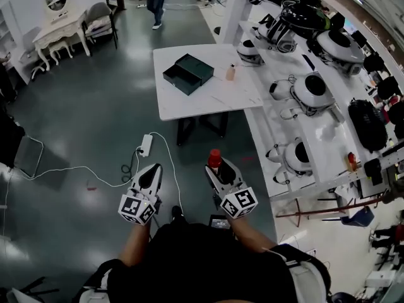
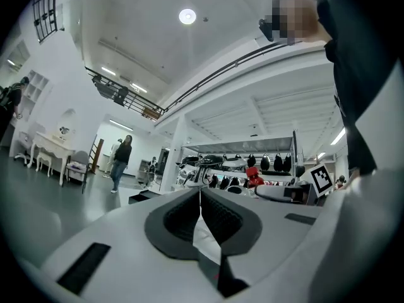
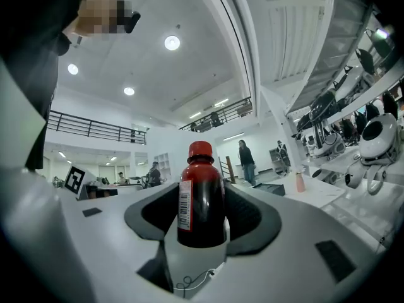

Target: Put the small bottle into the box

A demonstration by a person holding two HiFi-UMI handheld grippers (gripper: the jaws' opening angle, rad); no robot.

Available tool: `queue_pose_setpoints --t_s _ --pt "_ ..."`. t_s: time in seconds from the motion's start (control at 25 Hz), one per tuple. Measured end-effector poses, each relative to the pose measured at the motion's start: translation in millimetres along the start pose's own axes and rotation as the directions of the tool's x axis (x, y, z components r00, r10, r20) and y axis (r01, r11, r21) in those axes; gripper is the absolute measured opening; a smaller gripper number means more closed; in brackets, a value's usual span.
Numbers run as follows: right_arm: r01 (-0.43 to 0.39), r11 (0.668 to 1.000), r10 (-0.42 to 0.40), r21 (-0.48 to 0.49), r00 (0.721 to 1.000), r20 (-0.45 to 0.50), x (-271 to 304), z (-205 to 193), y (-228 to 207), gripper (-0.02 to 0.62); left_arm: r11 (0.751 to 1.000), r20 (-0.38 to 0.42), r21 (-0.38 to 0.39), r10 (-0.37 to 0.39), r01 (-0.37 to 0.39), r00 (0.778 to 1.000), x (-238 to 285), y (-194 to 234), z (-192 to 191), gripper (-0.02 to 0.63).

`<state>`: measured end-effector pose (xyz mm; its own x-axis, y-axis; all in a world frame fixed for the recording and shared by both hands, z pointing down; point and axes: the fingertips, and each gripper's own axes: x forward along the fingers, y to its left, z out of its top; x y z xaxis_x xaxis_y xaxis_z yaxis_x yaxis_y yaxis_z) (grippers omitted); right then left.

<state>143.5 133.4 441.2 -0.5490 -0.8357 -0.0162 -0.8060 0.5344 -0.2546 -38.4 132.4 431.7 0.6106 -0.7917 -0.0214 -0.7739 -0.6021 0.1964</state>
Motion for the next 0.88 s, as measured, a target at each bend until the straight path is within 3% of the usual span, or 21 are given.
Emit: queue_pose_setpoints --t_s 0.32,0.88 --pt "0.010 1.000 -0.010 -0.012 1.000 0.015 88.0 17.1 -21.1 0.236 0.999 0.013 0.010 -0.038 0.038 0.999 57.3 68.9 21.0 0.020" --pt "-0.002 0.999 0.002 0.039 1.000 -0.007 212.6 -2.5 -115.0 0.236 0.999 -0.014 -0.016 0.040 -0.040 0.999 161.1 182.5 9.9 0.020"
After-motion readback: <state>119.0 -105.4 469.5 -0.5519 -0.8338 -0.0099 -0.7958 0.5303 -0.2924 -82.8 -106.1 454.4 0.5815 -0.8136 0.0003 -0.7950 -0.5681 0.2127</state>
